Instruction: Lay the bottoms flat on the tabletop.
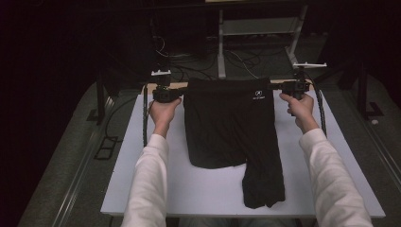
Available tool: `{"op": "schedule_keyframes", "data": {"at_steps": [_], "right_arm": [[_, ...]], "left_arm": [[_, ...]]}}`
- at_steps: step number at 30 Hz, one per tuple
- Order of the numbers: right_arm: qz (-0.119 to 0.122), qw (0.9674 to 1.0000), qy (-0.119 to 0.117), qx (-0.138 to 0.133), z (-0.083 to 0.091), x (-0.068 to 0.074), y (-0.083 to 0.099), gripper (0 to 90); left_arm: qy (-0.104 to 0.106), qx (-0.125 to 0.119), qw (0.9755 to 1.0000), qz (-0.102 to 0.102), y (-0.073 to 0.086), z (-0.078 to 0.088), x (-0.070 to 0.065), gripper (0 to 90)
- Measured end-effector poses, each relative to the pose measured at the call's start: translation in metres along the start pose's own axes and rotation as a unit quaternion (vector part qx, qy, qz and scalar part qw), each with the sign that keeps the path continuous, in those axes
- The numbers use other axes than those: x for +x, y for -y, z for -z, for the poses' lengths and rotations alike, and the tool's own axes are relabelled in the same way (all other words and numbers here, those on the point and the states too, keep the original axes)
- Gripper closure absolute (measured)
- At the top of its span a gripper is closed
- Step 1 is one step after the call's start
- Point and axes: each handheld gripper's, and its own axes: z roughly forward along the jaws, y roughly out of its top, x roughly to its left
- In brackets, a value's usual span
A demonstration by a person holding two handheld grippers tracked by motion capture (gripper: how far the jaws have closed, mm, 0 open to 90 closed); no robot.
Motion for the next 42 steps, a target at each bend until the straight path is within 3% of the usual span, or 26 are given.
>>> {"op": "schedule_keyframes", "data": {"at_steps": [13, 22, 24, 25, 26, 27, 28, 30, 33, 37, 40, 42], "right_arm": [[0.030, 0.9993, 0.014, -0.014, 0.000, 0.020, -0.046, 85.8], [0.044, 0.9986, 0.023, -0.018, -0.008, 0.032, -0.074, 85.8], [0.044, 0.9986, 0.025, -0.017, -0.012, 0.032, -0.076, 85.5], [0.043, 0.9985, 0.028, -0.018, -0.014, 0.031, -0.075, 84.5], [0.043, 0.9983, 0.034, -0.017, -0.017, 0.028, -0.072, 76.5], [0.036, 0.9979, 0.053, -0.015, -0.022, 0.024, -0.068, 60.1], [0.015, 0.9977, 0.066, -0.009, -0.026, 0.018, -0.063, 53.5], [-0.022, 0.9970, 0.074, -0.002, -0.033, 0.005, -0.046, 45.0], [-0.014, 0.9962, 0.083, 0.024, -0.039, -0.011, -0.016, 33.2], [0.004, 0.9936, 0.092, 0.065, -0.033, -0.028, 0.016, 15.9], [0.008, 0.9955, 0.070, 0.063, -0.021, -0.033, 0.034, 6.5], [0.019, 0.9955, 0.070, 0.062, -0.012, -0.031, 0.043, 0.0]], "left_arm": [[-0.019, -0.001, 0.9994, -0.030, -0.038, 0.003, -0.001, 86.8], [-0.028, -0.008, 0.9992, -0.027, -0.058, -0.006, 0.008, 86.7], [-0.026, -0.011, 0.9995, -0.016, -0.057, -0.011, 0.011, 86.5], [-0.023, -0.012, 0.9997, -0.004, -0.053, -0.014, 0.013, 85.7], [-0.023, -0.009, 0.9996, 0.012, -0.047, -0.020, 0.017, 82.3], [-0.038, 0.001, 0.9988, 0.030, -0.039, -0.027, 0.021, 69.8], [-0.051, 0.015, 0.9977, 0.042, -0.030, -0.034, 0.024, 56.9], [-0.065, 0.029, 0.9956, 0.061, -0.007, -0.042, 0.032, 45.3], [-0.043, 0.021, 0.9947, 0.091, 0.026, -0.045, 0.043, 38.8], [-0.032, 0.023, 0.9947, 0.095, 0.051, -0.040, 0.048, 25.7], [-0.014, 0.014, 0.9963, 0.084, 0.056, -0.031, 0.042, 13.4], [-0.003, 0.008, 0.9972, 0.075, 0.058, -0.026, 0.035, 5.5]]}}
